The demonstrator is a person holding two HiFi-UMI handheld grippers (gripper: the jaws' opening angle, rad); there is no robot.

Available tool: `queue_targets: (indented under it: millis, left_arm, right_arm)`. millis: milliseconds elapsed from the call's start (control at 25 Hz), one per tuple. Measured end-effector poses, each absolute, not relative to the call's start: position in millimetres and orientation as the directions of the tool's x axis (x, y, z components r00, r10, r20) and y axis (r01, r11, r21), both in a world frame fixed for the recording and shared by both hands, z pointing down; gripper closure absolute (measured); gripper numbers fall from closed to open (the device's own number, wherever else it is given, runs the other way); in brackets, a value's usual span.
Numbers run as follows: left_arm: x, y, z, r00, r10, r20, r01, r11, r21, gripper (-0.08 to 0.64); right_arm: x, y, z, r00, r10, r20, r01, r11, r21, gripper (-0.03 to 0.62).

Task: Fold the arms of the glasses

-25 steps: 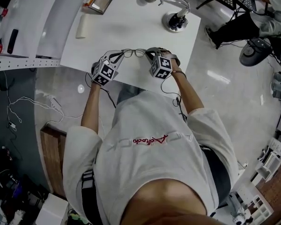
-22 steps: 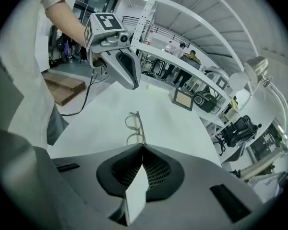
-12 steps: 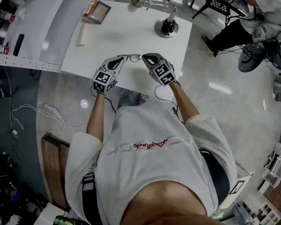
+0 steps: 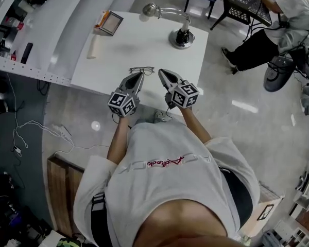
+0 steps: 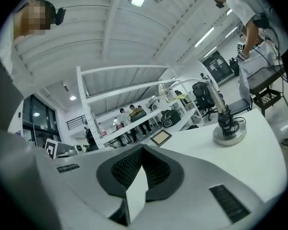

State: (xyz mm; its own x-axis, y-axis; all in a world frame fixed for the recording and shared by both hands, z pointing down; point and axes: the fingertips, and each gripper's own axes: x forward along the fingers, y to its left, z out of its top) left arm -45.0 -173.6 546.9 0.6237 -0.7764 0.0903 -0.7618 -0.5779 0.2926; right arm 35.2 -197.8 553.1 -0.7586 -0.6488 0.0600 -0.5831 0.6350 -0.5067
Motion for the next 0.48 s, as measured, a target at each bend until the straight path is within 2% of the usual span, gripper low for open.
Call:
queue_targets:
  millis: [480]
  left_arm:
    - [-67,-134,524,0.615,-0.786,0.064,-0.777,-0.592,0.214,0.535]
  right_arm:
    - [16,-152,527,-0.766,-0.641,0.051,-0.622,0.717,-0.315,0.571]
